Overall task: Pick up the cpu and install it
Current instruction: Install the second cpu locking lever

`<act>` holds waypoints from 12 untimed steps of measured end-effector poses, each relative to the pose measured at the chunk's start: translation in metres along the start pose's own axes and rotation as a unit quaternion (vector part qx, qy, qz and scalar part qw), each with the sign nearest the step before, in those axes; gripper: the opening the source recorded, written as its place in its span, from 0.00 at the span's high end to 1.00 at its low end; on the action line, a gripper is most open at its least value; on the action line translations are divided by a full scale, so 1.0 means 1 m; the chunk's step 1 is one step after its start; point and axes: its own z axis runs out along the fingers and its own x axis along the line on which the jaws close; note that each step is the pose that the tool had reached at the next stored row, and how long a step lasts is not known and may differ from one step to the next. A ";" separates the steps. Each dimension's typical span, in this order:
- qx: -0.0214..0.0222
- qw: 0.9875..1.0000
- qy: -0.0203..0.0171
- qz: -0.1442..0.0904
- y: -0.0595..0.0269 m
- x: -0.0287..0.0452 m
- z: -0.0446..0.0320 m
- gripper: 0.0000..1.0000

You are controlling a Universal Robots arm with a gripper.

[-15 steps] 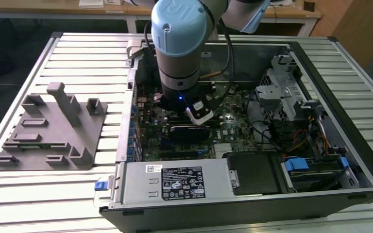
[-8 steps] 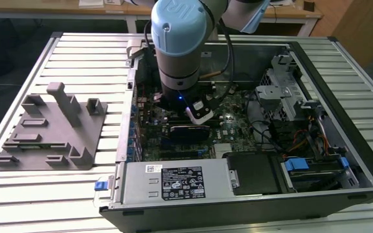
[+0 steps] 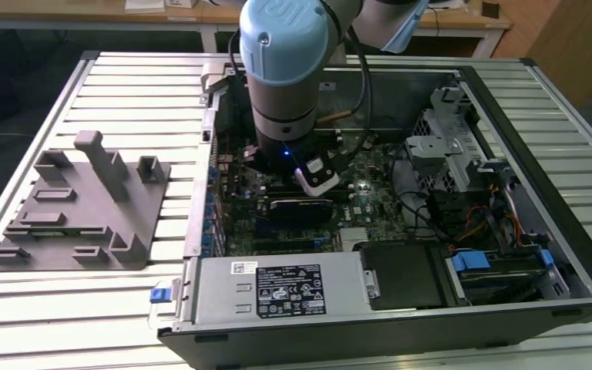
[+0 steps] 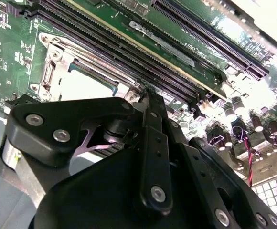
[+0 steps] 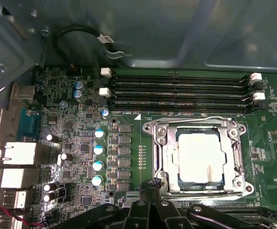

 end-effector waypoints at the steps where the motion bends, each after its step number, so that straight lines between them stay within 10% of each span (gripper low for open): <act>1: 0.000 1.000 0.000 0.000 0.0004 0.0000 0.0000 0.89; 12: -0.001 1.000 0.000 0.000 0.0067 0.0046 0.0052 0.89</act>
